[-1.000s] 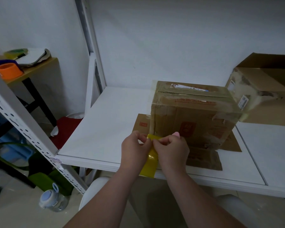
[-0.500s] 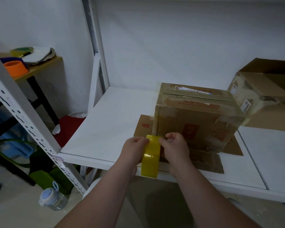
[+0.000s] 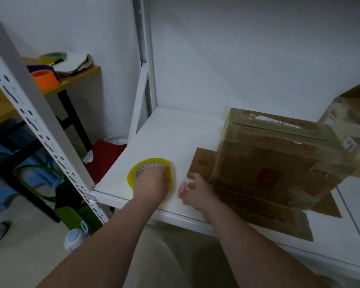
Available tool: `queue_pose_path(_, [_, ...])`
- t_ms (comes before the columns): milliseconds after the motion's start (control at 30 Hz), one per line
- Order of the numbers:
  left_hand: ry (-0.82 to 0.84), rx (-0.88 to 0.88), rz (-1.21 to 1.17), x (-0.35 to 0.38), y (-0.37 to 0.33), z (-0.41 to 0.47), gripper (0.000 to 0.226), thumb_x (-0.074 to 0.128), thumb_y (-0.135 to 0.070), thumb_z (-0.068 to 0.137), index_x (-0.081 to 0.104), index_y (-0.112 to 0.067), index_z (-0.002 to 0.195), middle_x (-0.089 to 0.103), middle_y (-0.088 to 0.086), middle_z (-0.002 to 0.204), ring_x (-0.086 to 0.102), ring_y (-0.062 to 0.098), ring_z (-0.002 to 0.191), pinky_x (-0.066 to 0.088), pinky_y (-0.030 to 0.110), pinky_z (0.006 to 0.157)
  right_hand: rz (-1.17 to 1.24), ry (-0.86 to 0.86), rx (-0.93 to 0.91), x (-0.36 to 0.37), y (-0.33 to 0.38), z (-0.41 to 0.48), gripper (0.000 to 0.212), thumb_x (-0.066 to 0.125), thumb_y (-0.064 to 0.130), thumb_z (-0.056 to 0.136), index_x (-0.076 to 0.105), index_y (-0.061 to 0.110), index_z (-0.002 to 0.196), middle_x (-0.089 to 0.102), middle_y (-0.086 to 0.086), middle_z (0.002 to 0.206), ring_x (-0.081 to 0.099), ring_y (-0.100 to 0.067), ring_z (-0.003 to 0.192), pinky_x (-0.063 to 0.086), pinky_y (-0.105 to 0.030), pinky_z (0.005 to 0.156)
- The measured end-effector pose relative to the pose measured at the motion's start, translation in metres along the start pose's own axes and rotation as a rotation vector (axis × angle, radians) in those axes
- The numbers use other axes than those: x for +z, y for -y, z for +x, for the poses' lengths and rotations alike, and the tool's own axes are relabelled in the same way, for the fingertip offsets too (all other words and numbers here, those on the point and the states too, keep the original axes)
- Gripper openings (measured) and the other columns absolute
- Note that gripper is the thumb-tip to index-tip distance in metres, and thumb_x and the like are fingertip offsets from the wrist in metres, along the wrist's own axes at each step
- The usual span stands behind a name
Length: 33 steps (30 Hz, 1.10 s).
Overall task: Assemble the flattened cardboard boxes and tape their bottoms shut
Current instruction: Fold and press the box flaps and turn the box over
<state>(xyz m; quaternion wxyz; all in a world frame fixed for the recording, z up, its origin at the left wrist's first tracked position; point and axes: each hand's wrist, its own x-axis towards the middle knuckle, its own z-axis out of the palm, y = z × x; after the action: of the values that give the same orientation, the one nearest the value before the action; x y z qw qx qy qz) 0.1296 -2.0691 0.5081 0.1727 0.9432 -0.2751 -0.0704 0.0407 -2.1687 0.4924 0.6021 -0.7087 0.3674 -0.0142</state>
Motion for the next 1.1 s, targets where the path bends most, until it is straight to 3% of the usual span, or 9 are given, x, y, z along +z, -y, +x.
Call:
queue_pose_path(67, [0.037, -0.006, 0.008, 0.008, 0.005, 0.002, 0.037, 0.051, -0.028, 0.094, 0.053, -0.031, 0.131, 0.062, 0.002, 0.123, 0.057, 0.023, 0.113, 0.048, 0.032, 0.088, -0.123, -0.006, -0.062, -0.002, -0.001, 0.004, 0.046, 0.060, 0.024, 0.091, 0.046, 0.027, 0.135, 0.049, 0.000, 0.130, 0.057, -0.019, 0.106, 0.050, -0.029, 0.087])
queue_pose_path(167, [0.052, -0.047, -0.027, 0.014, 0.005, 0.004, 0.036, 0.055, -0.029, 0.092, 0.055, -0.033, 0.128, 0.062, 0.003, 0.122, 0.057, 0.025, 0.113, 0.047, 0.032, 0.084, -0.285, -0.078, -0.251, -0.019, 0.012, -0.002, 0.034, 0.063, 0.016, 0.089, 0.059, 0.021, 0.123, 0.059, 0.000, 0.123, 0.057, -0.010, 0.096, 0.046, -0.019, 0.083])
queue_pose_path(300, [0.025, -0.022, 0.008, 0.013, -0.001, 0.007, 0.026, 0.057, -0.027, 0.089, 0.060, -0.024, 0.115, 0.063, 0.001, 0.115, 0.057, 0.023, 0.108, 0.049, 0.034, 0.081, -0.591, -0.552, -0.743, -0.059, 0.045, -0.031, 0.019, 0.066, 0.011, 0.085, 0.068, 0.016, 0.104, 0.065, 0.002, 0.102, 0.058, -0.009, 0.089, 0.046, -0.020, 0.073])
queue_pose_path(367, [0.004, 0.008, 0.010, 0.013, -0.005, 0.008, 0.031, 0.059, -0.029, 0.089, 0.060, -0.023, 0.119, 0.060, 0.002, 0.122, 0.054, 0.022, 0.115, 0.049, 0.036, 0.087, -0.664, -0.761, -0.846, -0.081, 0.055, -0.041, 0.021, 0.070, 0.015, 0.082, 0.068, 0.015, 0.103, 0.065, 0.001, 0.103, 0.059, -0.015, 0.093, 0.043, -0.022, 0.071])
queue_pose_path(467, [-0.018, 0.032, -0.066, 0.012, -0.017, 0.009, 0.042, 0.060, -0.029, 0.090, 0.055, -0.020, 0.131, 0.056, 0.004, 0.131, 0.049, 0.022, 0.124, 0.044, 0.037, 0.098, -0.801, -0.723, -0.676, -0.113, 0.059, -0.037, 0.048, 0.070, 0.024, 0.083, 0.055, 0.020, 0.129, 0.053, 0.001, 0.133, 0.044, -0.022, 0.125, 0.039, -0.030, 0.093])
queue_pose_path(567, [-0.082, 0.120, -0.203, 0.005, -0.041, 0.007, 0.039, 0.062, -0.027, 0.089, 0.059, -0.018, 0.127, 0.061, 0.003, 0.123, 0.056, 0.020, 0.114, 0.043, 0.031, 0.094, -0.970, -0.555, -0.537, -0.131, 0.059, -0.028, 0.073, 0.068, 0.033, 0.086, 0.031, 0.023, 0.148, 0.027, 0.004, 0.155, 0.019, -0.022, 0.143, 0.016, -0.038, 0.116])
queue_pose_path(800, [0.040, 0.162, -0.610, -0.014, -0.106, 0.017, 0.064, 0.075, -0.036, 0.079, 0.052, -0.017, 0.135, 0.061, -0.002, 0.126, 0.058, 0.014, 0.113, 0.043, 0.031, 0.101, -1.083, -0.526, -0.551, -0.132, 0.059, -0.017, 0.070, 0.068, 0.040, 0.084, 0.036, 0.025, 0.145, 0.040, 0.005, 0.149, 0.033, -0.018, 0.138, 0.012, -0.039, 0.117])
queue_pose_path(967, [0.131, 0.081, -0.772, -0.009, -0.111, 0.028, 0.060, 0.065, -0.002, 0.082, 0.049, -0.019, 0.136, 0.070, -0.001, 0.112, 0.064, 0.016, 0.103, 0.049, 0.038, 0.097, -1.093, -0.623, -0.559, -0.118, 0.053, -0.011, 0.063, 0.070, 0.047, 0.079, 0.047, 0.020, 0.131, 0.051, 0.002, 0.135, 0.043, -0.019, 0.129, 0.020, -0.037, 0.113])
queue_pose_path(1100, [0.159, 0.094, -0.832, -0.006, -0.103, 0.029, 0.063, 0.057, 0.007, 0.081, 0.048, -0.019, 0.138, 0.070, -0.003, 0.103, 0.065, 0.016, 0.098, 0.052, 0.037, 0.093, -1.154, -0.667, -0.520, -0.107, 0.053, -0.003, 0.067, 0.064, 0.057, 0.080, 0.044, 0.015, 0.128, 0.051, -0.005, 0.130, 0.044, -0.026, 0.126, 0.018, -0.046, 0.114])
